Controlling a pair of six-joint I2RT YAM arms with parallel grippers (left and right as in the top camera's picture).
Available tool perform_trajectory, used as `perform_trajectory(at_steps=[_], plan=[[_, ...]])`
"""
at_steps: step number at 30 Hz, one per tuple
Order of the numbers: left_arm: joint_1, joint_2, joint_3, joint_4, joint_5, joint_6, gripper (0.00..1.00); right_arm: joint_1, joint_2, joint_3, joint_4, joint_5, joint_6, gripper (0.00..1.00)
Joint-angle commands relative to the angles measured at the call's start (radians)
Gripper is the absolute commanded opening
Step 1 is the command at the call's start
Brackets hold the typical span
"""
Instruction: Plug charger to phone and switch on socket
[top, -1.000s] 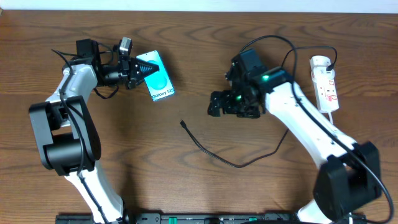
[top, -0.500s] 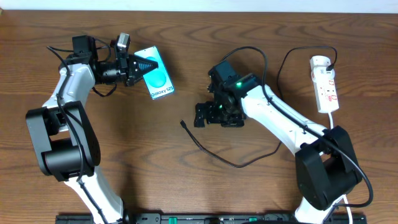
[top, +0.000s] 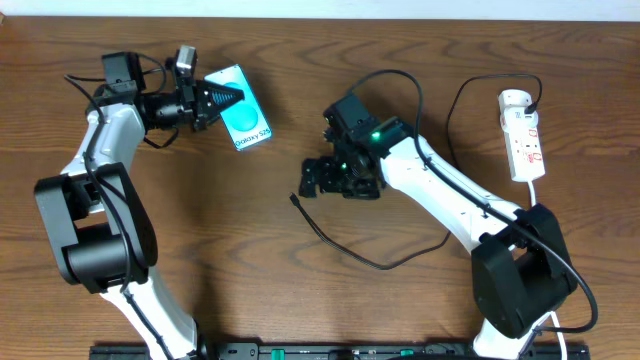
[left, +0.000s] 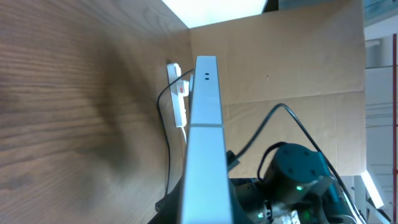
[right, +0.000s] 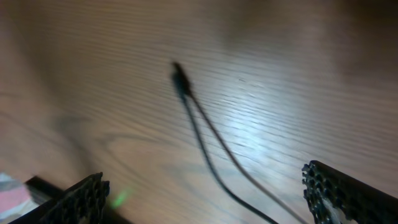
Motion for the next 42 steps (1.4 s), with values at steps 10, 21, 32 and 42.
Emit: perform_trajectory(at_steps=[10, 21, 32, 42], plan=[[0.014, -0.043, 0.031, 0.443, 0.051, -0.444, 0.07, -0.043, 0.032, 0.225, 0.050, -0.476, -0.375, 0.99], [0.015, -0.043, 0.031, 0.668, 0.051, -0.616, 0.07, -0.031, 0.123, 0.399, -0.203, 0.015, -0.312, 0.99], [0.015, -0.043, 0.031, 0.681, 0.051, -0.628, 0.07, -0.021, 0.348, 0.515, -0.318, 0.105, -0.309, 0.97], [0.015, -0.043, 0.031, 0.708, 0.051, -0.628, 0.07, 0.021, 0.351, 0.522, -0.346, 0.291, -0.262, 0.99]])
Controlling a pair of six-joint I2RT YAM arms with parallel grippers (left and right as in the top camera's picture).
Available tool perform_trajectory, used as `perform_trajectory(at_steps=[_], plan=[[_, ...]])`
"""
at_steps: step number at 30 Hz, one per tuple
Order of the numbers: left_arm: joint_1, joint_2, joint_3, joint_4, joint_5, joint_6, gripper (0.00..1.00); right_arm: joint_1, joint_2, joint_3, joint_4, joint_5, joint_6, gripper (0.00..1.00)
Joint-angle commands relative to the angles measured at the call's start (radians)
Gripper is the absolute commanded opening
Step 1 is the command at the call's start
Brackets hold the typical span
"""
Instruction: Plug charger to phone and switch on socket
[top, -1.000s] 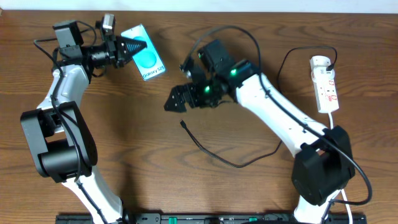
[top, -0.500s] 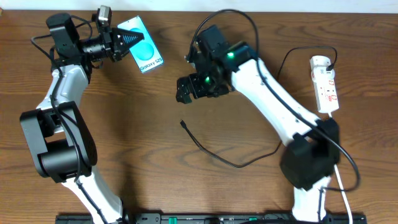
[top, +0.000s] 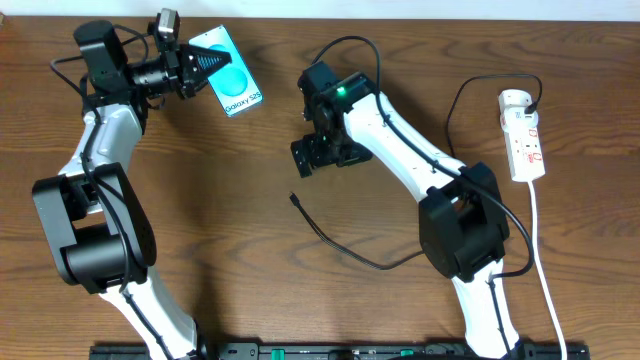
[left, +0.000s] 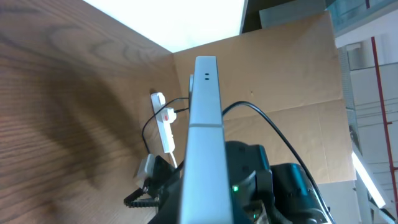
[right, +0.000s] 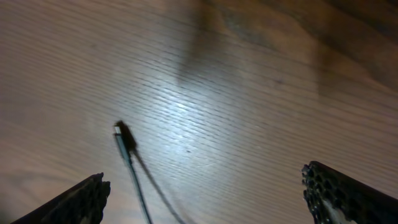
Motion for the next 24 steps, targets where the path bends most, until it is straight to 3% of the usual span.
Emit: perform_trajectory(at_steps=[1, 24], plan=[[0.005, -0.043, 0.029, 0.010, 0.032, -0.007, 0.07, 0.035, -0.010, 0.020, -0.002, 0.081, 0.023, 0.99], [0.005, -0.043, 0.029, 0.010, 0.032, -0.007, 0.07, 0.158, 0.033, 0.019, -0.005, 0.115, 0.056, 0.99]])
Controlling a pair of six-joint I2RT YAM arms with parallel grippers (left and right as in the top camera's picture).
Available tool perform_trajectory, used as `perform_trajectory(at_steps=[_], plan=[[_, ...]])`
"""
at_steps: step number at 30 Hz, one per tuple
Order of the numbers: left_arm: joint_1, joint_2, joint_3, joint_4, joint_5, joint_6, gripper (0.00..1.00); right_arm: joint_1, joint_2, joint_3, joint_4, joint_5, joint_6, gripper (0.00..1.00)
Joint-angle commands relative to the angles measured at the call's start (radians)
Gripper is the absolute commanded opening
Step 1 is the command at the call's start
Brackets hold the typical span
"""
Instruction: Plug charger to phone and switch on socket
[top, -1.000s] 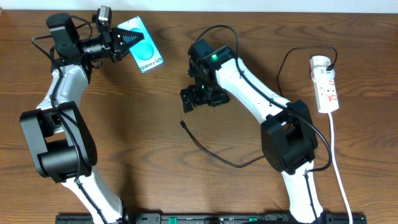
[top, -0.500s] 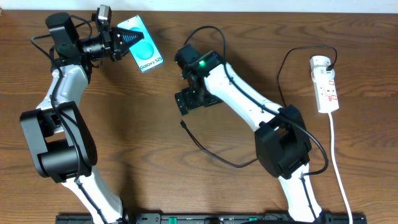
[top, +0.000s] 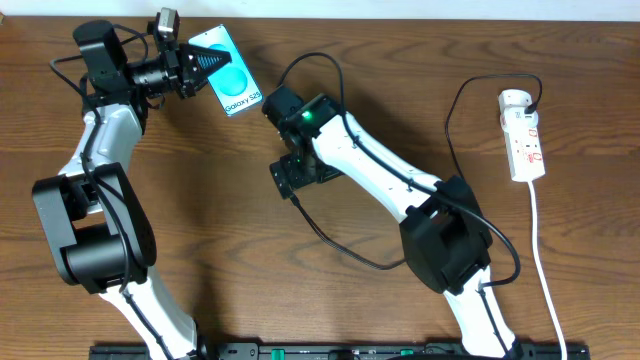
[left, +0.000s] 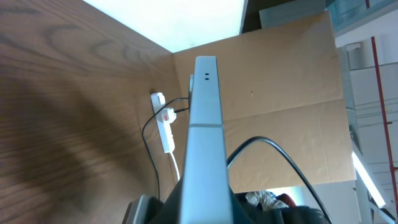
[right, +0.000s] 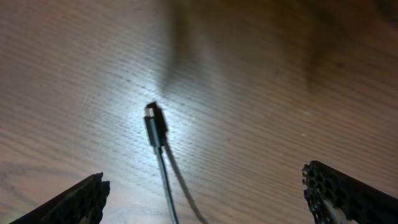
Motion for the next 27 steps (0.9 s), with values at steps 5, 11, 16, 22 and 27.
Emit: perform_trajectory(at_steps=[5, 11, 16, 22, 27], plan=[[0.005, -0.043, 0.028, 0.009, 0.032, -0.006, 0.07, 0.039, 0.030, 0.019, -0.003, 0.017, 0.029, 0.98], [0.005, -0.043, 0.028, 0.009, 0.032, -0.007, 0.07, 0.052, 0.050, 0.019, -0.002, 0.018, 0.040, 0.95], [0.006, -0.043, 0.028, 0.009, 0.032, -0.007, 0.07, 0.069, 0.087, 0.019, -0.008, 0.016, 0.048, 0.89], [0.025, -0.043, 0.028, 0.008, 0.032, -0.010, 0.07, 0.088, 0.103, 0.018, -0.004, 0.013, 0.048, 0.86], [0.043, -0.043, 0.028, 0.009, 0.032, -0.025, 0.07, 0.090, 0.104, 0.018, 0.004, 0.013, 0.056, 0.75]])
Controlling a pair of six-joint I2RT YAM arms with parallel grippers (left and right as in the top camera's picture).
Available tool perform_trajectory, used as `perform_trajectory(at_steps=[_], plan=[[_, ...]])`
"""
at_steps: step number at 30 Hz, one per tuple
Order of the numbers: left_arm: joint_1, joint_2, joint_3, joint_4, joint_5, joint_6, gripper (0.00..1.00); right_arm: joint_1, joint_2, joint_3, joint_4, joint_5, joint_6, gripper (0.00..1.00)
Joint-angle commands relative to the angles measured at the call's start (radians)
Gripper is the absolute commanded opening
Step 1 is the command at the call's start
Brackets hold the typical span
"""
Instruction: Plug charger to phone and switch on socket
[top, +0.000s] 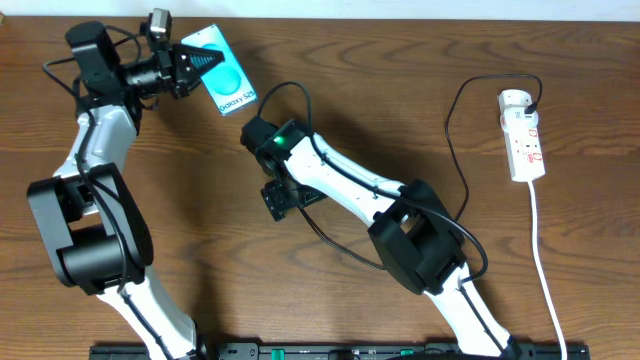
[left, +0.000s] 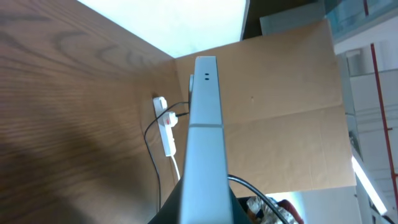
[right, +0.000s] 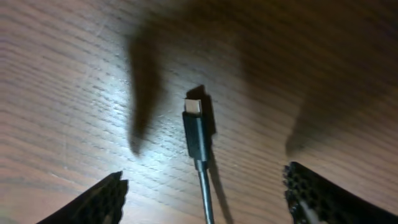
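My left gripper (top: 190, 62) is shut on a teal and white phone (top: 222, 78) at the table's far left. In the left wrist view the phone (left: 205, 124) stands edge-on, pointing away from the camera. My right gripper (top: 283, 200) hovers open over the free end of the black charger cable (top: 340, 245), hiding the plug from overhead. The right wrist view shows the plug (right: 195, 127) lying on the wood between the two spread fingers (right: 93, 199), untouched. The gripper (right: 208, 199) holds nothing.
A white power strip (top: 523, 135) lies at the right edge, with the cable's other end plugged in at its top. It also shows far off in the left wrist view as the power strip (left: 166, 127). A brown cardboard wall (left: 286, 112) stands behind the table.
My right gripper has moved left and toward the front, and the plug now looks larger and centred between its fingers. The left gripper has shifted the phone slightly left and back.
At first my left gripper held the phone at the left and my right gripper stood open at mid table, right of the plug. Then the phone was nearer the far edge. The right gripper moved back, then over the cable's end, and now straddles the plug.
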Motion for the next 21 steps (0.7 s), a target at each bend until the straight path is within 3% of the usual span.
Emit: perform_trajectory(at_steps=[1, 8, 21], plan=[[0.016, -0.043, 0.028, 0.008, 0.032, -0.017, 0.07, 0.008, 0.005, 0.018, 0.002, 0.010, 0.013, 0.73], [0.016, -0.043, 0.028, 0.008, 0.032, -0.016, 0.07, 0.008, 0.005, 0.017, 0.004, 0.010, 0.021, 0.59], [0.016, -0.043, 0.028, 0.009, 0.032, -0.016, 0.07, 0.014, 0.005, -0.052, 0.023, 0.010, 0.032, 0.56]])
